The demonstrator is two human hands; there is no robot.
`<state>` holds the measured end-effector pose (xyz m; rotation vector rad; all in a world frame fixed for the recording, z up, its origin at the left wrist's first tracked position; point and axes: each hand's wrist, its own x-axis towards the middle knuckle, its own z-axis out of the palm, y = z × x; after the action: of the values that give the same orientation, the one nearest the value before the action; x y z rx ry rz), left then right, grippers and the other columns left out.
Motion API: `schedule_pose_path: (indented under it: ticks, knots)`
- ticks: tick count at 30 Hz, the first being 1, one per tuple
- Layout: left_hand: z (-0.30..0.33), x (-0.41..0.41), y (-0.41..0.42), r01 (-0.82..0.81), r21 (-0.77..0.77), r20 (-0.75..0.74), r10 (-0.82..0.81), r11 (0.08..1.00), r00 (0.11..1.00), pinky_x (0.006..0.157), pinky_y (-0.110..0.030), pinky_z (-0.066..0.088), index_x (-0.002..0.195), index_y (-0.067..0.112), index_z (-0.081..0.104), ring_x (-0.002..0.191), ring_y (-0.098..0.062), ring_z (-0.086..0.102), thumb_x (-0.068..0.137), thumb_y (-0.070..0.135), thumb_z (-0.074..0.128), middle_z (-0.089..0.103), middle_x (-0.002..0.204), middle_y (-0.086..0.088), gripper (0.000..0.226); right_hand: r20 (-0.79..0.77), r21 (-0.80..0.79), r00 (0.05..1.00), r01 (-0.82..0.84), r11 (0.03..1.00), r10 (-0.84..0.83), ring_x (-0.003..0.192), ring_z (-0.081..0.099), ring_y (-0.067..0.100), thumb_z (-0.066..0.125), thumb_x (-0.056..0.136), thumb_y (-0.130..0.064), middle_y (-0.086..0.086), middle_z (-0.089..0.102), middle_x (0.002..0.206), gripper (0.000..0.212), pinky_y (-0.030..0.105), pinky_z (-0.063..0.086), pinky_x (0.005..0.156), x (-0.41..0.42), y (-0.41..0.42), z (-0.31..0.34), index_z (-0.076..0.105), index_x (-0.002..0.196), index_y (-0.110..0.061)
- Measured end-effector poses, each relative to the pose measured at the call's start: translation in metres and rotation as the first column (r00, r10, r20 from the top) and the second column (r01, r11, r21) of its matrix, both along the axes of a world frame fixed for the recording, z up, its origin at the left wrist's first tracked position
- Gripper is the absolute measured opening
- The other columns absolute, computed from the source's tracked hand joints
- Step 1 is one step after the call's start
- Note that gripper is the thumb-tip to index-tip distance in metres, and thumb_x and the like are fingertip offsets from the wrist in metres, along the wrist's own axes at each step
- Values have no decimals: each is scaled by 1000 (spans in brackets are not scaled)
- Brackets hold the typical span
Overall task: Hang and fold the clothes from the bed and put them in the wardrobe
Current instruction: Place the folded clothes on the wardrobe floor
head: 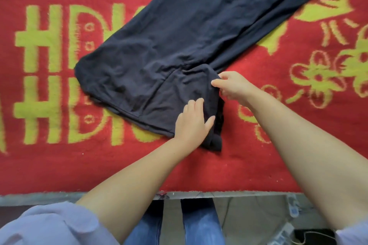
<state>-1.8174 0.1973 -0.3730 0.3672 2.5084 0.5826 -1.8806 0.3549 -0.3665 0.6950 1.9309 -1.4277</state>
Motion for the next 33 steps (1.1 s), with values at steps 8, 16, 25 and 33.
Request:
schedule_pose_path:
  ticks: [8, 16, 25, 33]
  knots:
    - [-10, -53, 9, -623, 264, 274, 561, 737, 781, 69, -32, 36, 92, 6, 54, 84, -29, 52, 91, 10, 43, 59, 88, -10, 12, -116, 156, 990, -58, 986, 77, 83, 54, 15, 51, 90, -2, 12, 67, 105, 25, 27, 47, 71, 12, 17, -1, 66, 108, -11]
    - [4, -56, -28, -864, 443, 433, 786, 240, 441, 80, -30, 47, 75, 21, 62, 77, -10, 52, 88, 6, 50, 60, 79, 3, 24, -135, 109, 989, -38, 993, 53, 75, 47, 14, 61, 90, -19, 4, 53, 80, 16, 28, 32, 64, 31, -10, -16, 59, 88, -4]
    - [30, -53, 7, -379, 585, 27, 450, 717, 893, 81, -6, 39, 102, 12, 69, 86, 11, 56, 95, 15, 50, 65, 91, 17, 20, -150, 407, 972, 226, 885, -180, 79, 48, 18, 59, 89, -16, -2, 53, 76, 10, 25, 25, 61, 52, 30, -31, 49, 88, -13]
    - [4, -30, 41, -485, 434, 493, 250, 759, 833, 72, -29, 48, 112, 18, 60, 71, -10, 59, 97, 27, 48, 60, 78, 6, 22, -48, -168, 728, 669, 724, -684, 83, 67, 15, 43, 100, -40, -4, 71, 86, 27, 36, 54, 76, 66, 40, -26, 56, 93, -18]
